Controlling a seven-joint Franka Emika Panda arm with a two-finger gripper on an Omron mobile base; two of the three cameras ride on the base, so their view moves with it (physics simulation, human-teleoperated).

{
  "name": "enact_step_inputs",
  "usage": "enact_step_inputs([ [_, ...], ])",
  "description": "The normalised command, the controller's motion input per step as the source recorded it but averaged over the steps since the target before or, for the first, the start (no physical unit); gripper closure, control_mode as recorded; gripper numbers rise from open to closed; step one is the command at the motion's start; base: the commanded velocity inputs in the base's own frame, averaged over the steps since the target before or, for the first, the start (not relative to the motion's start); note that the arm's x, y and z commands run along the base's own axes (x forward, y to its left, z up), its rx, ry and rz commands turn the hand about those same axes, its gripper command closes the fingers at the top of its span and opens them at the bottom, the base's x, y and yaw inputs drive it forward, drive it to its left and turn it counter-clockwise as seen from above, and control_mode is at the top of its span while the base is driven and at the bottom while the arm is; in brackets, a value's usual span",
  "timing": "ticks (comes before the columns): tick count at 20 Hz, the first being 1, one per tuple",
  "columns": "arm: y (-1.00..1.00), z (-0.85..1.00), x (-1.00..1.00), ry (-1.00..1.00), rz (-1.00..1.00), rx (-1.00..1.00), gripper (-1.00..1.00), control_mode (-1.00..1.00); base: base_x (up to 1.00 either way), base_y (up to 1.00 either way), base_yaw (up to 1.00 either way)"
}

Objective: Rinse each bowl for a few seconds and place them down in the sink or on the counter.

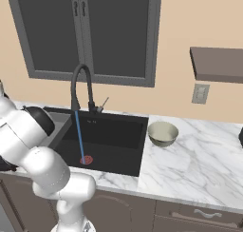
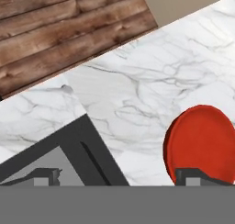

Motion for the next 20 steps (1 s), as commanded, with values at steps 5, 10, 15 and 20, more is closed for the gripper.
enact_step_inputs([
  [5,0.09,-0.18,0.18,0.0,0.0,0.0,-1.0,-1.0,0.0,0.0,0.0],
  [10,0.25,-0.2,0.14,0.0,0.0,0.0,-1.0,-1.0,0.0,0.0,0.0],
  [15,0.33,-0.13,0.17,0.0,0.0,-0.02,-1.0,-1.0,0.0,0.0,0.0],
  [20,0.26,-0.04,0.17,0.0,0.0,-0.05,-1.0,-1.0,0.0,0.0,0.0],
])
